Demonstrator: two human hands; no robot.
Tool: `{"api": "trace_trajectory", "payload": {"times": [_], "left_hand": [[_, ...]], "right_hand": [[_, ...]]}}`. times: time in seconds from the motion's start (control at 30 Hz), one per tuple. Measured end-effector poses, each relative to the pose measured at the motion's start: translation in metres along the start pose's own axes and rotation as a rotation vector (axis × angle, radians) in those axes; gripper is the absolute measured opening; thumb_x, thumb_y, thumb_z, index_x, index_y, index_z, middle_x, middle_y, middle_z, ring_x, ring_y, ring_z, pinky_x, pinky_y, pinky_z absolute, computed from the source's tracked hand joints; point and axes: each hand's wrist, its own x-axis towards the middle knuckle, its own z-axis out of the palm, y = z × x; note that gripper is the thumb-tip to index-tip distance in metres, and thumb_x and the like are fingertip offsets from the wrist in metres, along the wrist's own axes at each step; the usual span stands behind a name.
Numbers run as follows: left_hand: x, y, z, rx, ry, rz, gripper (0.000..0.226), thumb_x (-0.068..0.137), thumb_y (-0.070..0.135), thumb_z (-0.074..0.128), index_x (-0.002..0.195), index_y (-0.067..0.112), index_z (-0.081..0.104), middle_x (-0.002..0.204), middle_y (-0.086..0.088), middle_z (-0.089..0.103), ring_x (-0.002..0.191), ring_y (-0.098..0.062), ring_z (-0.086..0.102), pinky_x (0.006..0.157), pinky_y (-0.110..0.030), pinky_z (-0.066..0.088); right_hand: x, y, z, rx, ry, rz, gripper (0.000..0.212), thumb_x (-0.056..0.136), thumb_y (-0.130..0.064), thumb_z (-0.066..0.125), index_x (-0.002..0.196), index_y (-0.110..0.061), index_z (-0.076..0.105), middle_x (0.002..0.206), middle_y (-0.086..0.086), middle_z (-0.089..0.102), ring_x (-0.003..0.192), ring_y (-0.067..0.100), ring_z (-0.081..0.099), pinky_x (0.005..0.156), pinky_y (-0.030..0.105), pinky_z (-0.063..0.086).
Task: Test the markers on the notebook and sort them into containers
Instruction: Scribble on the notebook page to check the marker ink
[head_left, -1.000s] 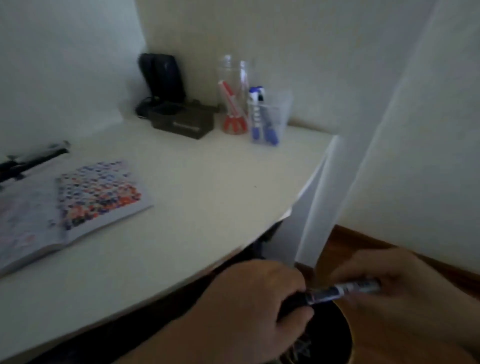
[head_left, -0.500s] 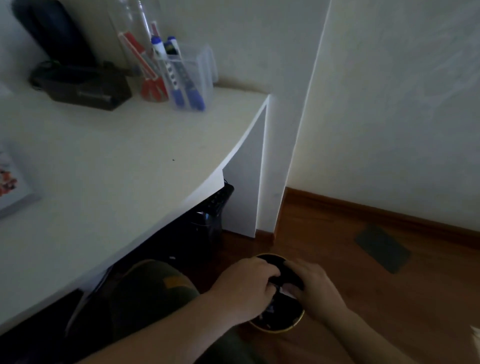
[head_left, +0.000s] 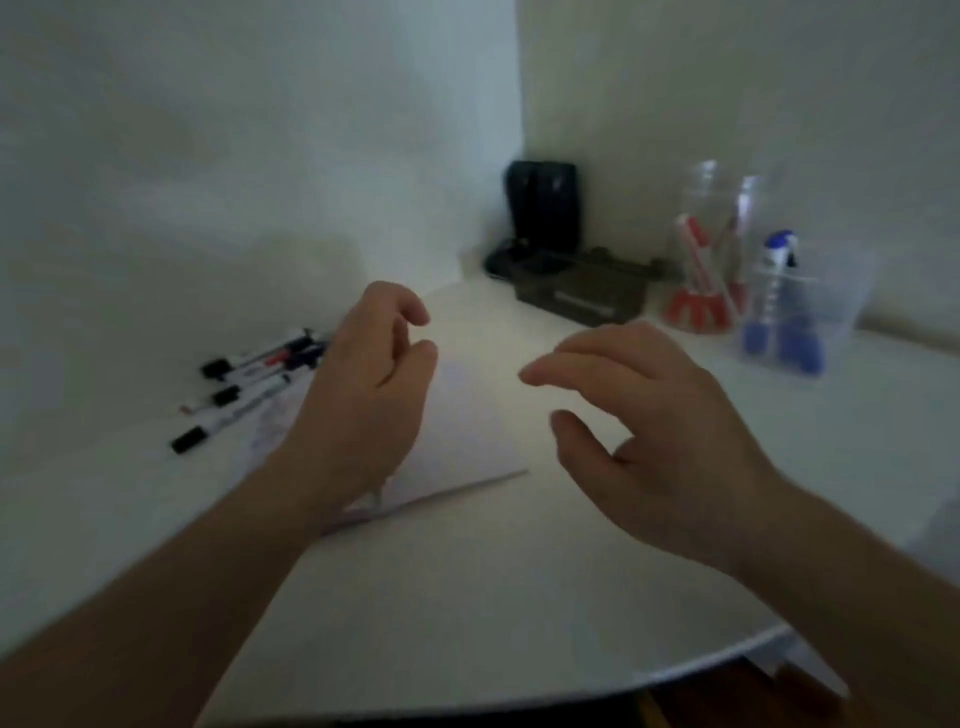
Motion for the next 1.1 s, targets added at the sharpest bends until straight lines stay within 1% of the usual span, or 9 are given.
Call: {"api": "trace_trajectory", "payload": {"times": [0.13,0.23,0.33,0.47,0.6,0.73,0.9,1.03,1.1], "left_hand": [[-0.013,-0.028,-0.073,-0.02,0.33,0.125,0.039,0.09,-0.003,0.048,0.104,0.033,0.044,0.079,-0.002,0.038,0.072,-0.005,0.039,0.066,-0.024,0.034],[-0.009,-0.064,-0.118,-0.027,0.416,0.051,0.039,0.091,-0.001,0.046,0.103,0.035,0.046,0.079,0.001,0.042,0.07,-0.004,0.041,0.063,-0.026,0.035],[0.004,-0.107,-0.131,0.16,0.189,-0.181,0.022,0.095,0.013,0.059,0.101,0.035,0.057,0.08,0.004,0.058,0.071,-0.015,0.056,0.065,-0.032,0.045],[0.009,-0.158,-0.116,0.616,-0.245,-0.398,0.018,0.095,0.029,0.062,0.109,0.038,0.056,0.113,-0.004,0.061,0.101,-0.025,0.058,0.082,-0.036,0.046],[-0.001,-0.182,-0.106,0.778,-0.296,-0.545,0.029,0.103,0.035,0.049,0.131,0.028,0.048,0.131,-0.012,0.05,0.119,-0.036,0.047,0.098,-0.046,0.044],[0.001,-0.185,-0.108,0.747,-0.316,-0.503,0.028,0.106,0.033,0.049,0.129,0.017,0.053,0.122,-0.018,0.055,0.106,-0.036,0.056,0.087,-0.042,0.046],[0.015,-0.132,-0.099,0.547,-0.161,-0.122,0.027,0.107,0.031,0.045,0.129,0.022,0.057,0.106,-0.004,0.054,0.095,-0.025,0.055,0.081,-0.042,0.046],[0.02,-0.081,-0.072,0.188,-0.455,-0.039,0.03,0.109,0.038,0.038,0.139,0.042,0.04,0.087,0.025,0.064,0.079,0.004,0.062,0.066,-0.018,0.046],[0.02,-0.075,-0.058,0.089,-0.499,-0.029,0.04,0.109,0.041,0.037,0.147,0.05,0.031,0.103,0.034,0.065,0.096,0.014,0.06,0.081,-0.012,0.047]], "right_hand": [[0.062,-0.02,0.054,0.019,-0.026,-0.104,0.029,0.089,-0.013,0.067,0.117,-0.018,0.073,0.108,0.003,0.067,0.098,0.026,0.058,0.088,0.036,0.045],[0.082,-0.047,0.074,0.037,-0.077,-0.214,0.031,0.09,-0.014,0.062,0.119,-0.017,0.072,0.111,0.003,0.067,0.1,0.024,0.057,0.087,0.034,0.045],[0.098,-0.074,0.09,0.089,-0.174,-0.328,0.037,0.092,-0.012,0.059,0.126,-0.02,0.07,0.118,0.001,0.069,0.105,0.019,0.056,0.089,0.026,0.043],[0.126,-0.066,0.131,0.059,-0.478,-0.056,0.033,0.099,-0.031,0.054,0.13,-0.039,0.064,0.118,-0.01,0.065,0.108,0.011,0.057,0.091,0.027,0.046],[0.118,-0.041,0.17,-0.023,-0.722,0.107,0.032,0.098,-0.05,0.055,0.127,-0.042,0.064,0.113,-0.009,0.053,0.105,0.014,0.054,0.088,0.034,0.048],[0.111,-0.032,0.182,0.092,-0.694,0.19,0.032,0.093,-0.059,0.061,0.119,-0.043,0.068,0.103,-0.013,0.049,0.092,0.006,0.053,0.082,0.032,0.049],[0.114,-0.025,0.179,0.344,-0.591,0.342,0.035,0.091,-0.062,0.06,0.113,-0.039,0.074,0.102,-0.013,0.067,0.086,0.001,0.063,0.076,0.023,0.05],[0.128,-0.019,0.157,0.904,-0.409,0.616,0.043,0.094,-0.064,0.053,0.126,-0.038,0.063,0.088,-0.005,0.07,0.065,0.01,0.061,0.064,0.027,0.045],[0.133,-0.01,0.145,1.02,-0.409,0.595,0.055,0.089,-0.067,0.049,0.131,-0.034,0.063,0.07,-0.001,0.056,0.057,0.011,0.044,0.056,0.026,0.035]]}}
